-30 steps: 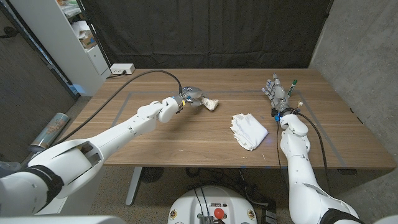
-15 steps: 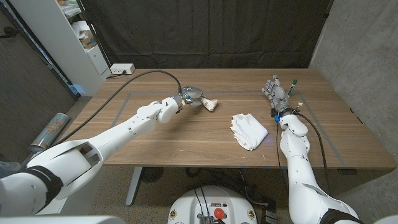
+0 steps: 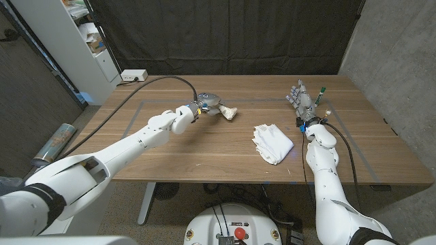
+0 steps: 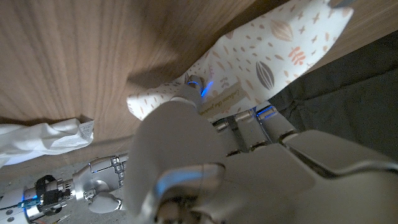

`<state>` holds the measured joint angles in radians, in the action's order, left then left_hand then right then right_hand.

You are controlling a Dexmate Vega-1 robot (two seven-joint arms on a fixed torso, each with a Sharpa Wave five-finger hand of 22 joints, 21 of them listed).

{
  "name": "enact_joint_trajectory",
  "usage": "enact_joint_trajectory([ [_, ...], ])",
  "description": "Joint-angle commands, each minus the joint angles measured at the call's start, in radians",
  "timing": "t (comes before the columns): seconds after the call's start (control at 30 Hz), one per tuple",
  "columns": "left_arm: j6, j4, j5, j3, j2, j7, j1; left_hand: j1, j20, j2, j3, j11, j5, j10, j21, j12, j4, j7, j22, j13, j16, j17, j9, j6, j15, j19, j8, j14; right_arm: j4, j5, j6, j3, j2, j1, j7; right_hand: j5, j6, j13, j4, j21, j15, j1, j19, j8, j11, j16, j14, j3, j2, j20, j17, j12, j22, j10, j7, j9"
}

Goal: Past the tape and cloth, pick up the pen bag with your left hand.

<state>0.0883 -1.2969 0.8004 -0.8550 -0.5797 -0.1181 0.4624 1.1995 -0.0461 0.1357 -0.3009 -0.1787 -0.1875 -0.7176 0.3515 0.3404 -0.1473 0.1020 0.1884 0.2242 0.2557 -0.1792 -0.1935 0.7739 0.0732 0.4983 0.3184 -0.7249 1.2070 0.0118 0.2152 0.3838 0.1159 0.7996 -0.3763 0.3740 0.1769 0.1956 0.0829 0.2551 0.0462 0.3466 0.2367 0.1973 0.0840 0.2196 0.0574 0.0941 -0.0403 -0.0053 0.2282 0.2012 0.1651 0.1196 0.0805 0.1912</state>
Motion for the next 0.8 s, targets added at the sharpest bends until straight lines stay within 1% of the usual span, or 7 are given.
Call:
enact_joint_trajectory([
  [0.03,-0.018,-0.041,0.011,0.020,-0.019,-0.001,0.013,-0.003,-0.022,0.004,-0.006,0.003,0.002,-0.008,0.005,-0.001,0.001,0.004,0.006,0.003,-0.002,-0.005,-0.001,0.011,0.120,0.006,0.003,-0.011,-0.003,-0.002,0.003,-0.003,0.001,-0.005,0.000,0.004,0.006,0.001,-0.002,-0.004,-0.004,0.005,0.012,0.002,-0.001,0.001,0.009,-0.003,0.009,0.000,0.001,0.001,0.005,0.012,-0.002,0.000],
  [0.33,-0.032,-0.085,0.032,0.034,-0.034,0.002,0.017,-0.006,-0.021,0.001,-0.009,0.002,0.002,-0.013,0.006,-0.004,0.002,0.003,0.006,0.006,-0.007,-0.005,-0.001,0.019,0.120,0.006,0.004,-0.015,0.008,-0.002,0.007,-0.004,0.005,0.001,0.004,0.004,0.011,0.001,-0.002,-0.008,-0.005,0.004,0.013,0.004,0.001,0.004,0.016,-0.005,0.010,-0.001,0.001,0.001,0.005,0.015,-0.004,0.000],
  [0.37,-0.031,-0.092,0.029,0.039,-0.036,0.001,0.018,-0.006,-0.021,0.001,-0.009,0.002,0.002,-0.012,0.006,-0.004,0.002,0.003,0.006,0.006,-0.007,-0.005,-0.001,0.019,0.120,0.006,0.004,-0.016,0.010,0.000,0.007,-0.004,0.006,0.003,0.004,0.004,0.011,0.001,-0.002,-0.009,-0.005,0.004,0.014,0.004,0.004,0.004,0.015,-0.005,0.010,0.000,0.001,0.001,0.005,0.015,-0.003,0.000],
  [0.8,-0.046,-0.149,0.047,0.063,-0.050,0.011,0.031,-0.012,-0.023,-0.001,-0.013,0.005,0.003,-0.018,0.007,-0.009,0.004,0.002,0.006,0.009,-0.010,-0.009,-0.002,0.022,0.121,0.007,0.002,-0.021,0.046,0.011,0.000,-0.006,0.004,0.022,0.002,0.004,0.013,0.001,-0.002,-0.013,-0.004,0.004,0.014,0.004,0.002,0.003,0.014,-0.007,0.010,0.001,0.001,0.001,0.006,0.015,-0.003,0.000],
])
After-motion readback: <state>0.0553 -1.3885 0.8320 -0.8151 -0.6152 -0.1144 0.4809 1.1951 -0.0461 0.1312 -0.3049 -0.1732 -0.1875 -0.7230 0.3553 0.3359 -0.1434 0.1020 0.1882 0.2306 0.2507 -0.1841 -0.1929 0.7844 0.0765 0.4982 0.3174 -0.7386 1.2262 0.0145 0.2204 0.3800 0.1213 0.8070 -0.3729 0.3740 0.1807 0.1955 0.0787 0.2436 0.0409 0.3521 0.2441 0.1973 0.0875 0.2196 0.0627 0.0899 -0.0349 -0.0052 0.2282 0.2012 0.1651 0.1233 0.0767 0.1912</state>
